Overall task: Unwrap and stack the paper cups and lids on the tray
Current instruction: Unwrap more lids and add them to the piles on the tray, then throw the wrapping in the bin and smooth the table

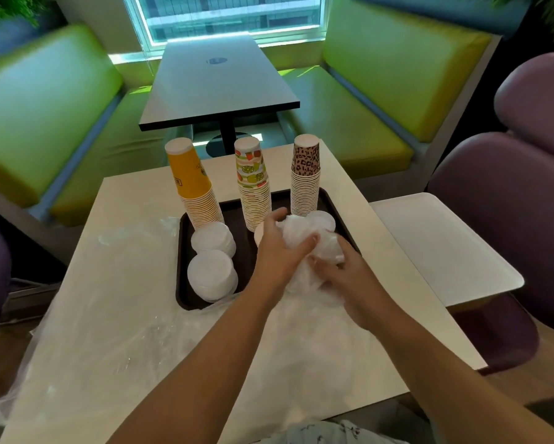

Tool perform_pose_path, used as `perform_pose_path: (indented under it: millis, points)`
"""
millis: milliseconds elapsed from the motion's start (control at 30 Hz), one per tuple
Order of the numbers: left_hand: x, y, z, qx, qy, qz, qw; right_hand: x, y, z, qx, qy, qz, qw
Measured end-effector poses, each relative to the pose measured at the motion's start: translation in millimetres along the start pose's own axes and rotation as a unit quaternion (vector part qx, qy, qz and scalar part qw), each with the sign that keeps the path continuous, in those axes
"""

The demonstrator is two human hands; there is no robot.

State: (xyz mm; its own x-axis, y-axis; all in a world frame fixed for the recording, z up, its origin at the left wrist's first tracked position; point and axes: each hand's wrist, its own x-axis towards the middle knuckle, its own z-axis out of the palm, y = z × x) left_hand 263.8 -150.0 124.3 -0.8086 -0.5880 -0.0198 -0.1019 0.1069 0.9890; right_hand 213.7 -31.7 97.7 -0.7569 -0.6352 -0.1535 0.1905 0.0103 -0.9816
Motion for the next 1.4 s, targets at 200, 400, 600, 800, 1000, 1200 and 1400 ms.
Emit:
perform_pose_path:
  millis: [200,400,600,800,1000,1200,1400]
  points:
    - [5,-5,-12,-0.103,-0.192,-0.113,0.969,1,0,-24,0.038,0.018,0.026,0.999]
    - [1,-2,10,-0.094,-0.228,-0.050,0.968,-8,-5,-50,0.213,0.021,0.020,0.977]
    - [1,-3,46,0.045,-0.196,0.034,0.979,-30,-5,-90,0.164,-0.024,0.106,0.980]
    - [-5,-2,95,0.097,-0.326,-0.037,0.940,-50,5,-135,0.060,0.122,0.043,0.990]
    - [-11,-3,164,0.111,-0.325,0.011,0.939,-81,14,-184,0.086,0.235,0.015,0.968]
    - [-30,-2,244,0.121,-0.364,0.060,0.921,-127,18,-238,0.096,0.333,-0.007,0.938]
    - [-65,-16,337,0.168,-0.451,0.127,0.867,-192,33,-294,-0.006,0.437,0.021,0.899]
